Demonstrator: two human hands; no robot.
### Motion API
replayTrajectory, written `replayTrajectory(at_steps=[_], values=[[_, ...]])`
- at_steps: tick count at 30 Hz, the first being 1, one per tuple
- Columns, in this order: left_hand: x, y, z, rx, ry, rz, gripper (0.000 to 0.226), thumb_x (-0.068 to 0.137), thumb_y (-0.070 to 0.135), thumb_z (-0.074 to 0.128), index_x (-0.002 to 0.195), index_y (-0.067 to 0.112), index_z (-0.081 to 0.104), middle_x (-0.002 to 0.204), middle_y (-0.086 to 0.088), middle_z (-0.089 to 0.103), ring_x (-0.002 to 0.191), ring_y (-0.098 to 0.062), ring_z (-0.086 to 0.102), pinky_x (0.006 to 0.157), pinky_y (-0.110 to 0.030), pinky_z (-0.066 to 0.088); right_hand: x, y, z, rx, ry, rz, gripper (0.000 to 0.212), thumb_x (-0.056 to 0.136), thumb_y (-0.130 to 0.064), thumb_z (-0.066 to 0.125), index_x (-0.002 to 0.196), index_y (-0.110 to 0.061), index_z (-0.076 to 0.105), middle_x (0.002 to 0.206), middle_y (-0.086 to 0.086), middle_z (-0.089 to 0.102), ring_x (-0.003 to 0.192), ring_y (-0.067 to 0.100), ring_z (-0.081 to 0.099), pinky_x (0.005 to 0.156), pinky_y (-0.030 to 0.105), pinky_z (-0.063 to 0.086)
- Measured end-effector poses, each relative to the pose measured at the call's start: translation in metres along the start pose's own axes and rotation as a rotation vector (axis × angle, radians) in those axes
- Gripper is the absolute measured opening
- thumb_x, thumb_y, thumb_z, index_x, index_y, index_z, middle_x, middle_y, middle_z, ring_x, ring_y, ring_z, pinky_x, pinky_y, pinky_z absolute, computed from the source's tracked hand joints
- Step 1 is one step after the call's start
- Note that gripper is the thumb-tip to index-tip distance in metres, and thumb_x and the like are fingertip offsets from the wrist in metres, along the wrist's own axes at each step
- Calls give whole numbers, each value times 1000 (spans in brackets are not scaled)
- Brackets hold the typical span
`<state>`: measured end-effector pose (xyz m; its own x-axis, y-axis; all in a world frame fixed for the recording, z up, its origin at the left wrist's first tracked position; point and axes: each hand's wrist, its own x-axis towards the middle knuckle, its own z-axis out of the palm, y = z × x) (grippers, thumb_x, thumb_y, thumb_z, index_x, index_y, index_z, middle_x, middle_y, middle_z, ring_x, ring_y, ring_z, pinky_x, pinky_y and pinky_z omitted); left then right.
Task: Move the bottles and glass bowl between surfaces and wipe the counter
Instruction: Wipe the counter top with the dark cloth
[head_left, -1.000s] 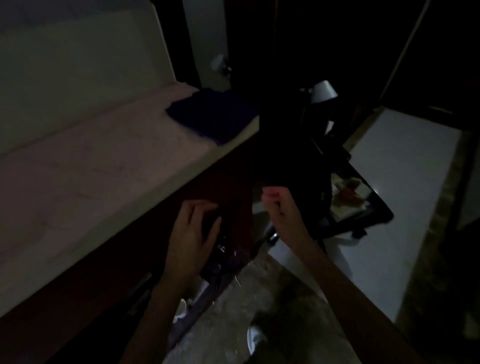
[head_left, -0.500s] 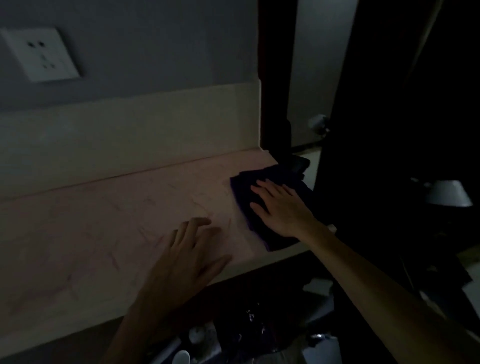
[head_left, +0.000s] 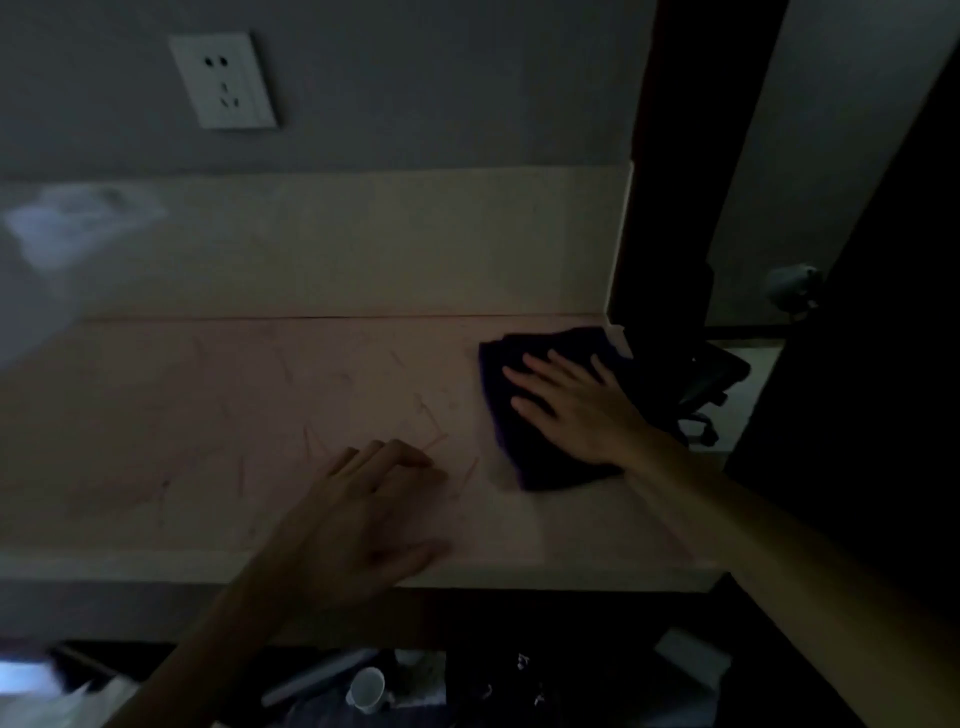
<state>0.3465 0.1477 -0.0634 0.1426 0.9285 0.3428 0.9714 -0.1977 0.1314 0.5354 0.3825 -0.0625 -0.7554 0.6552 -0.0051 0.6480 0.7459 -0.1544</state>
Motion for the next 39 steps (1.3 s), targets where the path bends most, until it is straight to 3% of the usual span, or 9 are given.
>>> replayTrajectory(at_steps=[4,7,11,19,24,27,31,39], values=[[-1,-3,1,86,-58,11,81,74,80,54,131,23,56,128,8,51,109,-14,55,91,-38,47,82,13,-3,-3,-8,62,56,95,-65,11,149,-50,15,162,-15,9,150,14,5,120,51,1],[1,-6,2,110,-36,26,83,72,83,55,131,24,56,127,8,52,108,-15,55,89,-39,47,102,18,-2,-23,9,53,56,94,-65,11,148,-50,16,162,-13,14,149,18,11,118,51,8],[-1,-6,4,78,-21,31,85,72,85,54,132,25,53,127,8,48,106,-14,53,90,-35,47,94,12,0,-43,-1,79,56,95,-63,8,150,-48,12,163,-13,9,150,17,8,120,51,5],[-3,-4,2,68,89,-16,85,67,85,59,115,14,58,114,2,52,97,-19,54,82,-33,46,-15,-47,8,-23,-9,56,56,97,-59,8,151,-45,8,163,-15,3,151,15,2,120,51,1],[-35,-14,-7,153,32,54,67,84,72,52,118,14,60,118,-1,56,102,-23,57,85,-32,42,-107,-104,19,-5,35,-50,56,96,-59,6,151,-45,8,162,-18,2,150,9,0,121,48,1],[-67,-47,-18,232,8,57,64,90,65,47,128,15,59,127,-1,57,111,-23,60,92,-33,41,-118,-116,21,-7,53,-79,58,95,-60,3,151,-46,6,162,-20,-1,150,7,-3,121,46,0],[-72,-80,-28,344,-24,55,73,89,69,43,134,12,56,133,-6,57,113,-27,60,94,-37,40,-79,-109,13,-1,-20,-77,58,95,-64,5,150,-48,7,161,-21,-1,149,4,-4,121,44,0],[-66,-92,-24,313,-21,141,72,89,72,42,131,15,57,126,-4,58,107,-24,58,89,-35,39,103,-85,8,-34,-63,42,60,94,-67,7,151,-47,10,163,-14,3,150,12,2,120,47,2]])
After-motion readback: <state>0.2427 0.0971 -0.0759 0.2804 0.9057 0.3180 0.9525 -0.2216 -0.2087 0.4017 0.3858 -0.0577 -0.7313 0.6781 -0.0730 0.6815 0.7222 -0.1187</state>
